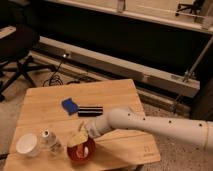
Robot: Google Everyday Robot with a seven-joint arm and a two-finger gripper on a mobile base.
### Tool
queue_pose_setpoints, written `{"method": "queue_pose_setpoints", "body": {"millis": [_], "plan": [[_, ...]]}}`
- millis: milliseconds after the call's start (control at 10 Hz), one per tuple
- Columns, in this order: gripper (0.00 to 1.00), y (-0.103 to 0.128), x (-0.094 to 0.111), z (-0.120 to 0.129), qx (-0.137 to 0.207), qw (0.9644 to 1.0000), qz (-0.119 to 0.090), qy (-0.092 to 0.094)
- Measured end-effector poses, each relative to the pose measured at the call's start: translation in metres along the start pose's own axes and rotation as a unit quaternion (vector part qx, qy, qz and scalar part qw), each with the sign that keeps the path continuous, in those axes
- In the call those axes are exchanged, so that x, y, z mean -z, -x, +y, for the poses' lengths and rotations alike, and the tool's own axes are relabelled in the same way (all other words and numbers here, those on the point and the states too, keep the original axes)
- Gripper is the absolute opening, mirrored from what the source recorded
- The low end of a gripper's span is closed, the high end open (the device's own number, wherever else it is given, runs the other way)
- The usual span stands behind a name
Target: Place the pepper on the white sponge
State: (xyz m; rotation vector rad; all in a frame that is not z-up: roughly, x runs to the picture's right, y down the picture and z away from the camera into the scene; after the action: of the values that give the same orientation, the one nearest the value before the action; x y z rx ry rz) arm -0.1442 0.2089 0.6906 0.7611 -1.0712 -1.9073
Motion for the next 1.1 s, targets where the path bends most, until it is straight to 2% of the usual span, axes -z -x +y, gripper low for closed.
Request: {"method": "queue_pose_setpoints", "body": {"millis": [100, 300, 600, 700, 1100], "plan": [[0.80, -0.003, -0.001, -0.003, 0.011, 0.9999, 0.006, -0.008], [0.80, 0.007, -0.006, -0.005, 0.024, 0.9995, -0.003, -0.019], [0.80, 0.030, -0.007, 0.011, 0.028, 0.9992, -0.029, -0.004], [0.80, 0.032, -0.007, 0.015, 0.025, 0.9992, -0.032, -0.001], [0.80, 0.027, -0.008, 0.020, -0.001, 0.9998, -0.019, -0.004]]}}
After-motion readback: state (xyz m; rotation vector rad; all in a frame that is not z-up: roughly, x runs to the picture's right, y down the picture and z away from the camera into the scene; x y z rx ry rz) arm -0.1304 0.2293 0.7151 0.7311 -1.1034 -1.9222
